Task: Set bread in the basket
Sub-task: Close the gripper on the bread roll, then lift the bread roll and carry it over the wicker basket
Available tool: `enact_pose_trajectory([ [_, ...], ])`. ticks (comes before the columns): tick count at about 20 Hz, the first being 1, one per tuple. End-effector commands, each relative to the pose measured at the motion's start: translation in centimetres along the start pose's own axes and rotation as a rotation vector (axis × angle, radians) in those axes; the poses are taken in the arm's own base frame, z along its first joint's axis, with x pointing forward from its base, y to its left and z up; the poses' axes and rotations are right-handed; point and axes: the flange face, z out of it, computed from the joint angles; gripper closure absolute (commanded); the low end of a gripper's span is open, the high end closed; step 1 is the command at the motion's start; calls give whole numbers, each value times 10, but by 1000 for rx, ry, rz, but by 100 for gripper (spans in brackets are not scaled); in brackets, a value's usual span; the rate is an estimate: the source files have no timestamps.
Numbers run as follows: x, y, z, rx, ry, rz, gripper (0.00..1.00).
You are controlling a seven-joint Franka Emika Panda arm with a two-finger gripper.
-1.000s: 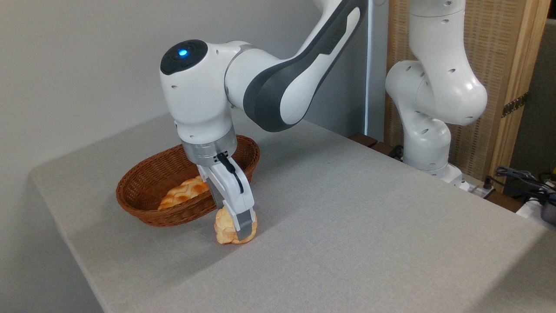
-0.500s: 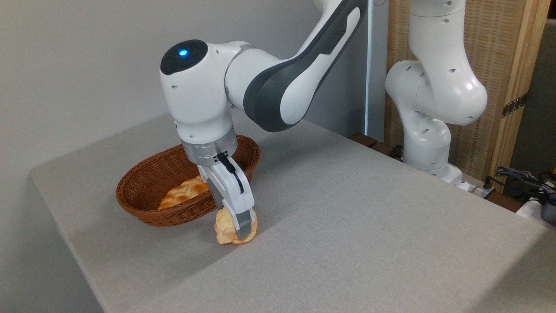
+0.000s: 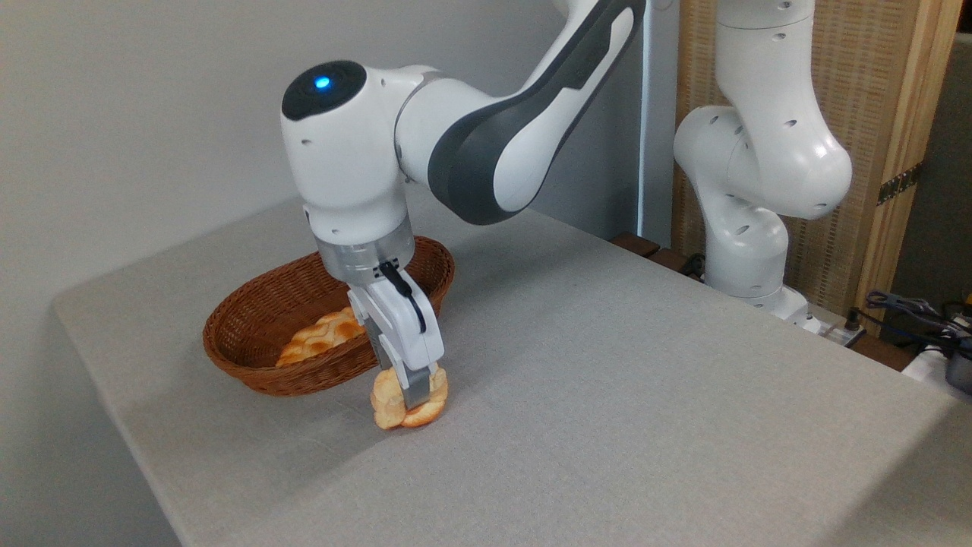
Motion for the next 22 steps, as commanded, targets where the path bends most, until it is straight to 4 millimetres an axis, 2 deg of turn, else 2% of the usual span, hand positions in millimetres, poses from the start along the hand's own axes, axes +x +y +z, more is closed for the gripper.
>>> enact_pose_trajectory([
  [1,1,2,-32,32,70,2,48],
  [4,5,8,-52,26,135,-15,47],
  [6,7,14,-62,14,178,-48,40],
  [8,13,23,-70,3,208,-81,40],
  [11,30,42,-76,-12,229,-98,41],
  [14,52,66,-71,-36,233,-75,40],
  [16,64,80,-66,-46,224,-59,27],
  [17,71,88,-63,-45,209,-54,13],
  [19,78,98,-59,-47,195,-70,0],
  [22,81,101,-57,-49,191,-72,0],
])
